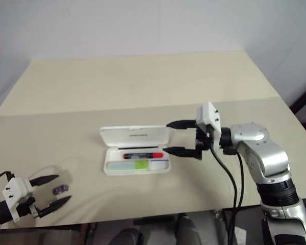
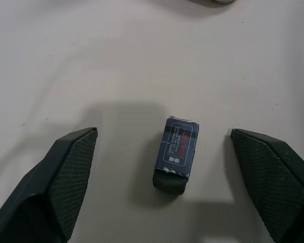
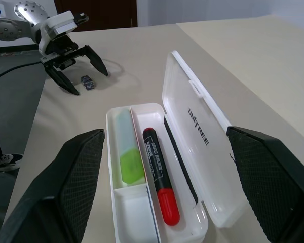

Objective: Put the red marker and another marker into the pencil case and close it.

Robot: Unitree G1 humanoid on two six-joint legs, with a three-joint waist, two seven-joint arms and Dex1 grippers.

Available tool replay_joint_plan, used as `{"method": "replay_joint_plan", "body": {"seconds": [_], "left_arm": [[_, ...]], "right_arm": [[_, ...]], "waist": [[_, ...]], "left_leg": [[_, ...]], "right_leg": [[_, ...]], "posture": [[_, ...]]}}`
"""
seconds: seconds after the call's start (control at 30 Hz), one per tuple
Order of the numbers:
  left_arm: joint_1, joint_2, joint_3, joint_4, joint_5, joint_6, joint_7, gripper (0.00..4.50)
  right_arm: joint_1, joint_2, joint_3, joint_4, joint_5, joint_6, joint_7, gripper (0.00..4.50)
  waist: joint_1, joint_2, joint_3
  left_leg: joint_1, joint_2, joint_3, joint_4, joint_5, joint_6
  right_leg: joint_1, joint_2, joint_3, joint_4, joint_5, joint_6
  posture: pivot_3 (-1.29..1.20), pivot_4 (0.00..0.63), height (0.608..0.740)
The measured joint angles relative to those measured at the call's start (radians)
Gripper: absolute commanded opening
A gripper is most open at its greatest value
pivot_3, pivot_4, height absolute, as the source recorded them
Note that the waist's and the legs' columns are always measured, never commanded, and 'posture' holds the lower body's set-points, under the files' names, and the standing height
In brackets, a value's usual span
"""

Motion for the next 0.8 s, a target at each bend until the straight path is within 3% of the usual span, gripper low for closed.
{"method": "replay_joint_plan", "body": {"seconds": [0.2, 0.33, 0.67, 0.8], "left_arm": [[-0.002, 0.007, -0.005, 0.007, -0.002, 0.008, -0.002, 4.47], [0.0, 0.01, -0.016, 0.012, -0.01, 0.019, -0.015, 3.54], [0.031, 0.021, -0.034, 0.019, -0.014, -0.01, -0.048, 0.39], [0.042, 0.027, -0.03, 0.013, -0.015, -0.013, -0.04, 0.37]], "right_arm": [[0.004, -0.007, -0.004, -0.009, 0.006, 0.002, -0.01, 4.09], [0.004, -0.009, -0.004, -0.009, 0.007, 0.009, -0.015, 4.09], [0.004, -0.009, -0.004, -0.009, 0.007, 0.011, -0.014, 4.09], [0.003, -0.009, -0.004, -0.009, 0.007, 0.011, -0.014, 4.09]], "waist": [[-0.001, 0.0, 0.0], [-0.002, 0.001, 0.0], [-0.005, 0.001, 0.0], [-0.01, 0.001, 0.0]], "left_leg": [[0.003, 0.0, 0.001, 0.0, 0.0, 0.001], [0.005, 0.0, 0.002, 0.0, 0.0, 0.001], [0.016, 0.004, 0.001, -0.001, -0.002, 0.002], [0.017, 0.007, 0.001, -0.001, -0.003, 0.0]], "right_leg": [[0.002, 0.0, 0.001, 0.001, 0.0, 0.0], [0.003, 0.0, 0.001, 0.002, 0.0, -0.001], [0.014, 0.003, 0.0, 0.001, -0.001, -0.006], [0.016, 0.007, 0.0, 0.001, -0.001, -0.008]], "posture": [[0.0, 0.15, 0.74], [0.0, 0.15, 0.74], [0.0, 0.15, 0.74], [0.0, 0.15, 0.74]]}}
